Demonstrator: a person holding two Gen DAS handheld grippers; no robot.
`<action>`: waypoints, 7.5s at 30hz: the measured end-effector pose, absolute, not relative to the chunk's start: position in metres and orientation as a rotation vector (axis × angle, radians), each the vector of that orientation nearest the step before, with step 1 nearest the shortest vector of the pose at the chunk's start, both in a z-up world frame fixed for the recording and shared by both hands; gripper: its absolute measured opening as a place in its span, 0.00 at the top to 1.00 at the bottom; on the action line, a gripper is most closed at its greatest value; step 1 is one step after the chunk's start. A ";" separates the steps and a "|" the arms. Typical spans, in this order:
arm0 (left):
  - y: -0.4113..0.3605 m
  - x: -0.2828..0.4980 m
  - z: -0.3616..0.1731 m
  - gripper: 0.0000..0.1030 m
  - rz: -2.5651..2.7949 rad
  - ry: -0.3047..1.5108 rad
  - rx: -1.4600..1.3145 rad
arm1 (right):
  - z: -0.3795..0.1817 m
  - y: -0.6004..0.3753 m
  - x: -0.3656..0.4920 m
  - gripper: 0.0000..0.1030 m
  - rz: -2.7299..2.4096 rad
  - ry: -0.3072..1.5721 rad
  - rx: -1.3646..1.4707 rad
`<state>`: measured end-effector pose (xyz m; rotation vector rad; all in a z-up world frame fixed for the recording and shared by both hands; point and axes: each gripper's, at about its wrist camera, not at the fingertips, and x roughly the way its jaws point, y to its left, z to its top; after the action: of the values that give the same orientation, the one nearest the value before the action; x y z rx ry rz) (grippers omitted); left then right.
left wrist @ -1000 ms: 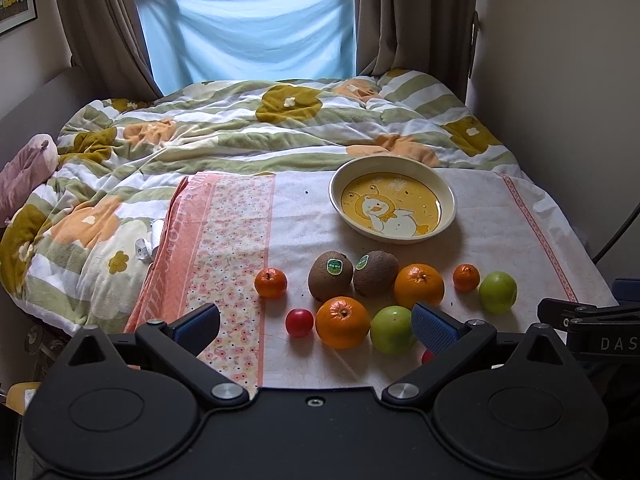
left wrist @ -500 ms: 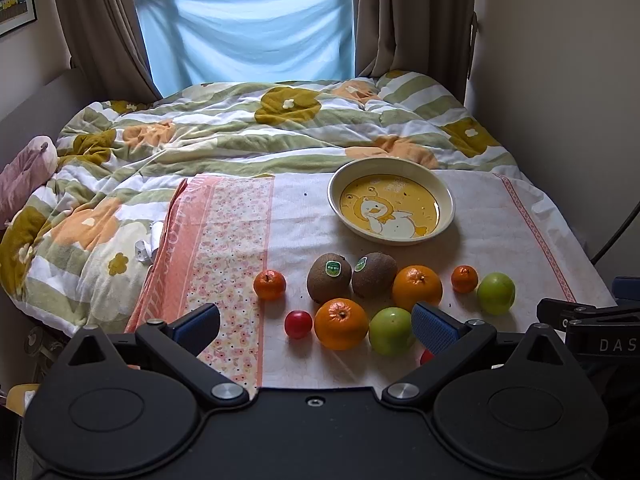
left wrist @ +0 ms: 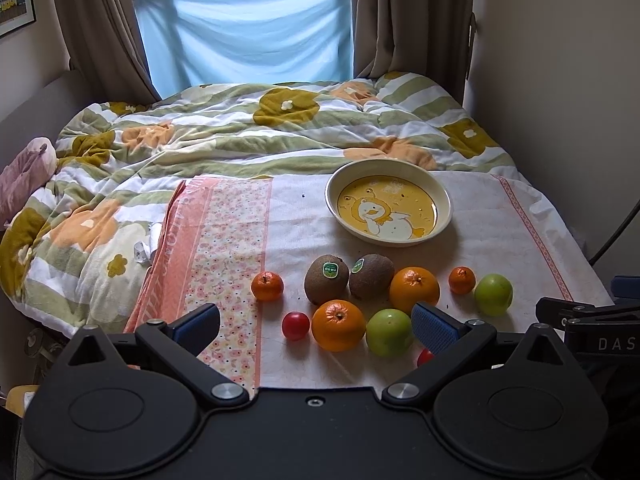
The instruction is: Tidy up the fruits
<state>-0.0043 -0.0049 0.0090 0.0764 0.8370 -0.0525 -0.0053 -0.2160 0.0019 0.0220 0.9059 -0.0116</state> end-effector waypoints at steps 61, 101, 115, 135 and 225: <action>-0.076 0.057 -0.123 0.28 -0.085 1.087 0.051 | -0.102 -0.259 0.076 0.00 0.129 1.030 -0.021; -0.075 0.075 -0.140 0.44 0.041 1.126 -0.141 | -0.145 -0.256 0.114 0.33 0.256 1.088 -0.050; -0.081 0.062 -0.106 0.44 0.014 1.046 -0.104 | -0.108 -0.266 0.094 0.33 0.248 1.016 -0.015; -0.045 0.124 0.005 0.44 -0.023 0.799 -0.005 | -0.012 -0.252 0.133 0.33 0.255 0.830 0.003; -0.017 0.249 -0.072 0.07 -0.272 0.902 0.158 | -0.075 -0.214 0.296 0.00 0.231 0.891 0.042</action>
<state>0.2485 -0.0169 -0.0719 0.1575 0.9024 -0.2715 0.2960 -0.2142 -0.0752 0.0418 0.8915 0.2315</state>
